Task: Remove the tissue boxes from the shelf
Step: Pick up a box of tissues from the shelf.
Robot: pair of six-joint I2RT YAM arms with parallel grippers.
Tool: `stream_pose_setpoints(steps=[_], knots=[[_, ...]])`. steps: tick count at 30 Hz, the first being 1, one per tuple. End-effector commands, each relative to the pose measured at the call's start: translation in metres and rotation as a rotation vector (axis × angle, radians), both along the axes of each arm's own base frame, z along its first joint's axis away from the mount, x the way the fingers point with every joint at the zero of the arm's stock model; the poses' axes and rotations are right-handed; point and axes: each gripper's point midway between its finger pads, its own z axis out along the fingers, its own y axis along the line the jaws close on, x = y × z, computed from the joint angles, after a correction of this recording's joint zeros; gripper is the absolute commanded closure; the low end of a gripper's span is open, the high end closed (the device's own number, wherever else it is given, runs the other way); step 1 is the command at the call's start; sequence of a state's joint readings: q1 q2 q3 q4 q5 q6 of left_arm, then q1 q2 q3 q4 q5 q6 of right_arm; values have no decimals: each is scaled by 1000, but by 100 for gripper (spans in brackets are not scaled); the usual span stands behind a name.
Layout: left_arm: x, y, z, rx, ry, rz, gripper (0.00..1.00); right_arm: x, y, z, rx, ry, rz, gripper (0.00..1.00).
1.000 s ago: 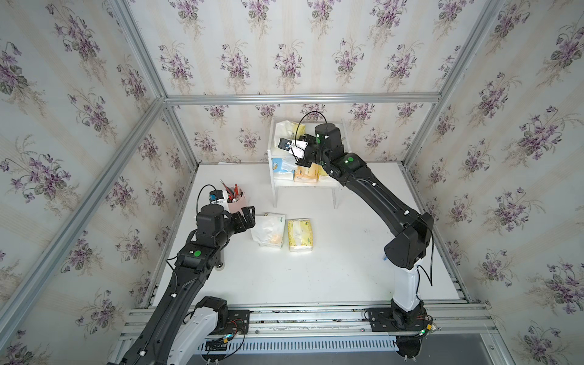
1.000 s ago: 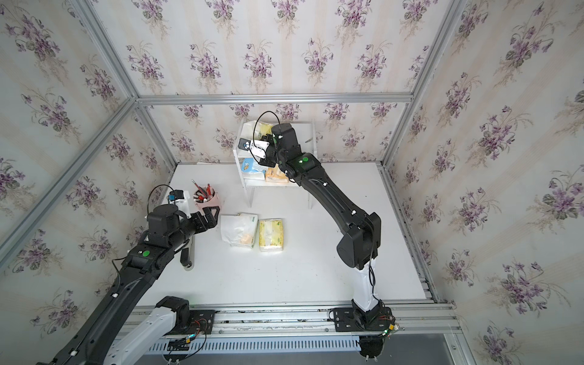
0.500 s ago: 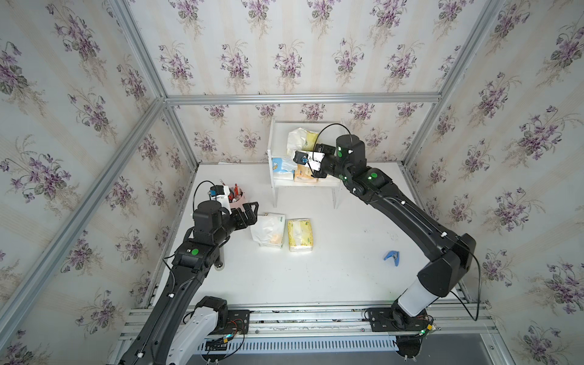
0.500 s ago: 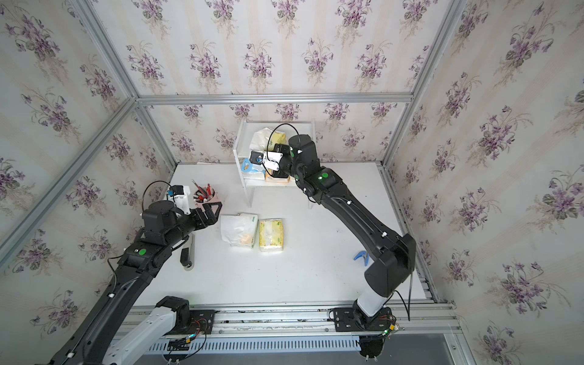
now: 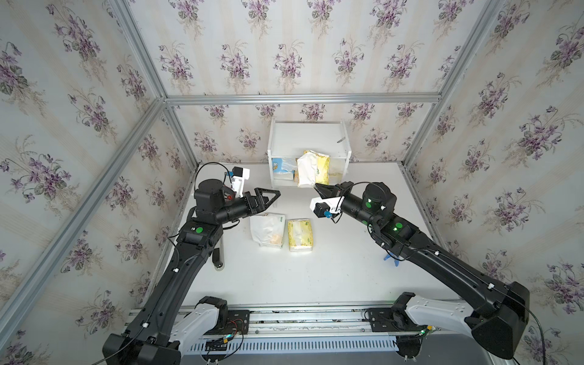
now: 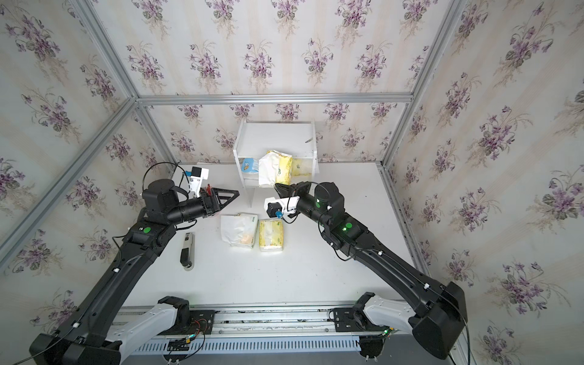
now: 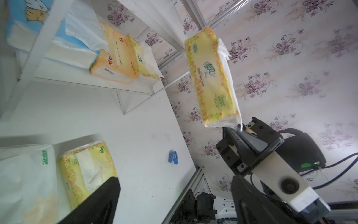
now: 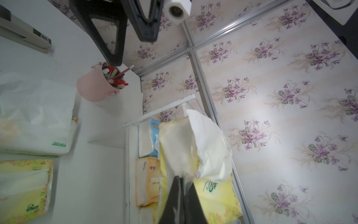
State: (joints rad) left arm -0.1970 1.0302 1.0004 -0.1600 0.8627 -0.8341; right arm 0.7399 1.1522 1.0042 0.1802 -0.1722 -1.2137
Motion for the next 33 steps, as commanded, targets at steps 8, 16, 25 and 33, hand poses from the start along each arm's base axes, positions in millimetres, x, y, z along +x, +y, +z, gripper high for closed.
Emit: stream_pose_setpoints(steps=[8,16,25,33], knots=[[-5,-21,27,-106,-47,-130,7,-36,14,19,25,-149,90,100],[-2,-27,27,-95,-57,-147,7,-54,24,19,20,-160,140,100],[-3,-34,38,-115,-102,-177,6,-63,27,19,12,-158,158,100],[-3,-35,43,-122,-114,-176,4,-58,28,12,-14,-159,132,100]])
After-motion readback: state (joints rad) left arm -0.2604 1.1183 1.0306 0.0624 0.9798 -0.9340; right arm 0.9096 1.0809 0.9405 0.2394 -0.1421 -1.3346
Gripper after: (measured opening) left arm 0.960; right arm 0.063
